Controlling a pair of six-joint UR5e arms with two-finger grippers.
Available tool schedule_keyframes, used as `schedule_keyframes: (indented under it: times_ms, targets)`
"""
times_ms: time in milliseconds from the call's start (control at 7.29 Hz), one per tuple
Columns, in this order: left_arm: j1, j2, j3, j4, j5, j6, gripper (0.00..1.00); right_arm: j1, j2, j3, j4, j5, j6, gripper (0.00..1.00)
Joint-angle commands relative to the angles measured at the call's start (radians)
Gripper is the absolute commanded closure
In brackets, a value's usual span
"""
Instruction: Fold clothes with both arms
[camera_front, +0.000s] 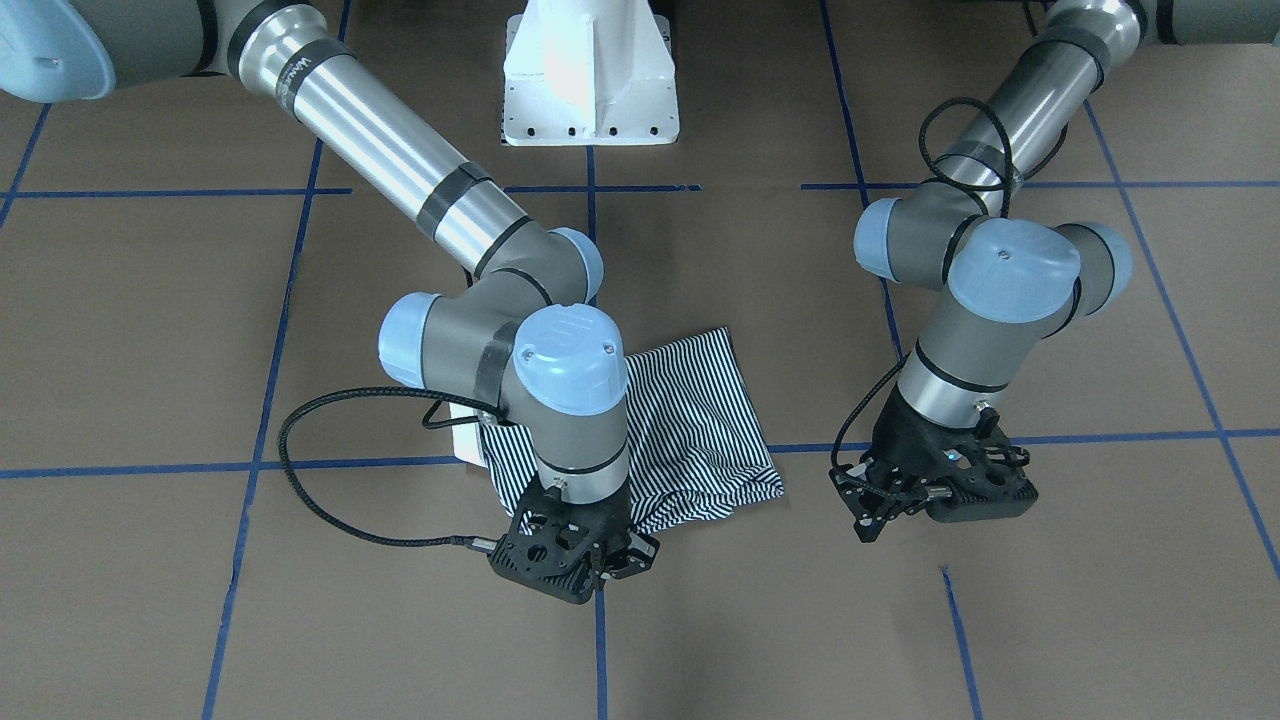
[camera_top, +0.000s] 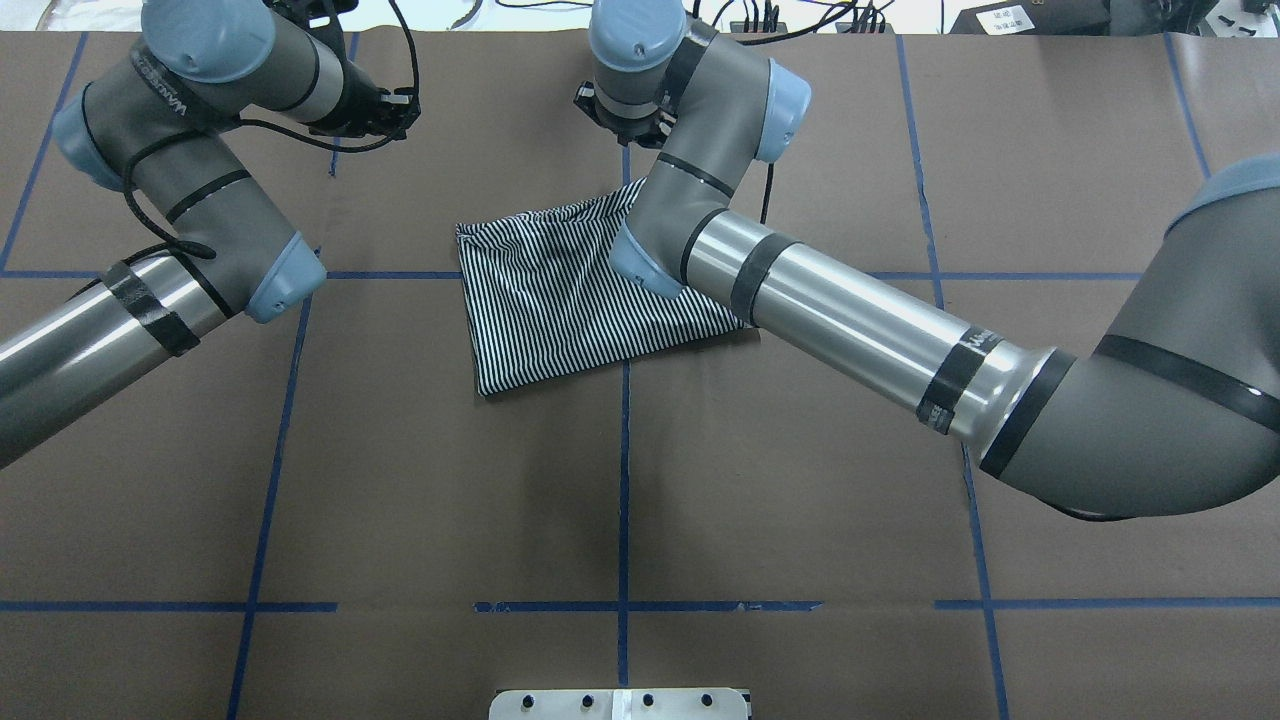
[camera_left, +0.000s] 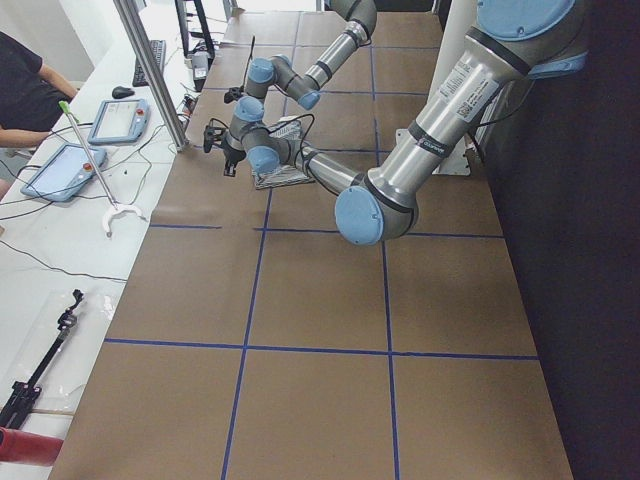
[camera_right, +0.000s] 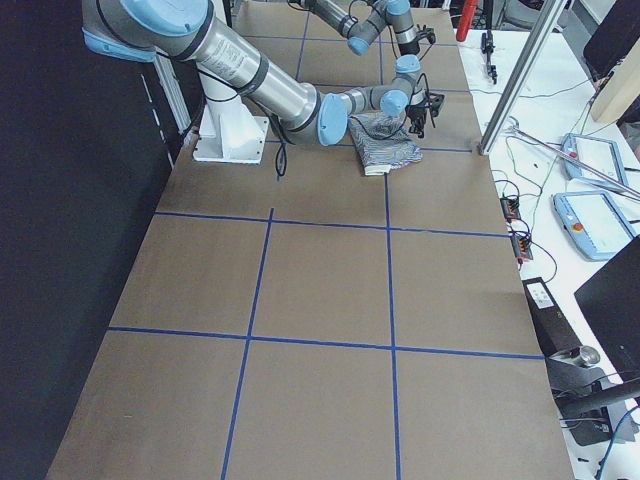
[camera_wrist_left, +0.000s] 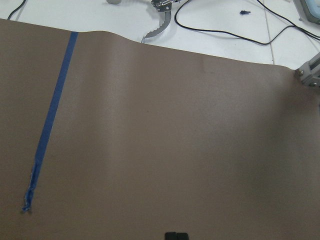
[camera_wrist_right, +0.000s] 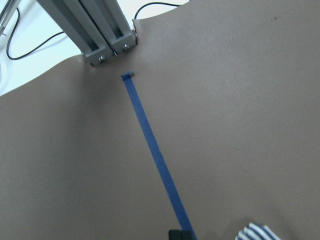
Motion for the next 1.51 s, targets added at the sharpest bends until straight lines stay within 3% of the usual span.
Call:
schedule_keyframes:
  times_ms: [0,137,412,549,686,961,1235,1373]
  targets:
    - [-0.041,0.069,-0.059,-0.002,-0.033,0.018,1.00,0.135,-0.146,0.148,-0.007,0.162,-0.163,1.00]
    - [-0.097,0.101,-0.062,0.000,-0.105,0.176,1.00,0.205,-0.302,0.320,-0.070,0.248,-0.300,1.00]
    - [-0.250,0.184,-0.062,0.001,-0.255,0.384,1.00,0.334,-0.520,0.518,-0.178,0.391,-0.544,1.00]
    - [-0.325,0.235,-0.061,0.003,-0.321,0.530,1.00,0.420,-0.638,0.568,-0.180,0.468,-0.694,1.00]
    - [-0.399,0.278,-0.061,0.012,-0.375,0.650,1.00,0.527,-0.691,0.573,-0.204,0.532,-0.848,1.00]
    - [-0.540,0.348,-0.057,0.023,-0.454,0.870,1.00,0.692,-0.749,0.593,-0.406,0.585,-1.241,1.00]
    - [-0.663,0.350,-0.074,0.191,-0.474,1.065,1.00,0.808,-0.794,0.613,-0.563,0.576,-1.485,1.00]
    - [-0.700,0.341,-0.091,0.340,-0.474,1.128,0.99,0.810,-0.834,0.658,-0.612,0.562,-1.507,0.86]
